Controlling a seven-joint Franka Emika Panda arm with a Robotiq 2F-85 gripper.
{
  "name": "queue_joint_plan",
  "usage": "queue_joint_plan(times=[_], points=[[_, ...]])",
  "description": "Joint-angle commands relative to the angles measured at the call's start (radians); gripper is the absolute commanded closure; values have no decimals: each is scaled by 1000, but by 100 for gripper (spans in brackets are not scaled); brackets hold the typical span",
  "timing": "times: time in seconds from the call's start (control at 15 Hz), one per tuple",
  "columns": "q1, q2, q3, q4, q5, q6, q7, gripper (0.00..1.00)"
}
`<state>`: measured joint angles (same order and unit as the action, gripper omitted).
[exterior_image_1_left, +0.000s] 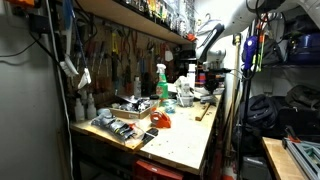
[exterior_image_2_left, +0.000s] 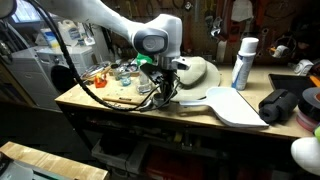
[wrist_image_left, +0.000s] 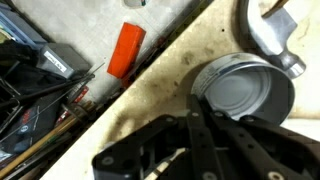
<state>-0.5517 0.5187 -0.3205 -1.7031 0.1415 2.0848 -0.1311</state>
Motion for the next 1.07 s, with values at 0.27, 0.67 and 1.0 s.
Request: queue_joint_plan(times=[0.27,0.67,1.0], points=[[9,30,-26,-8,-38,245,62,99],[46,8,-95,-48,-276,186,35,99],[21,-30,-52,-81,-295,140,-76,99]])
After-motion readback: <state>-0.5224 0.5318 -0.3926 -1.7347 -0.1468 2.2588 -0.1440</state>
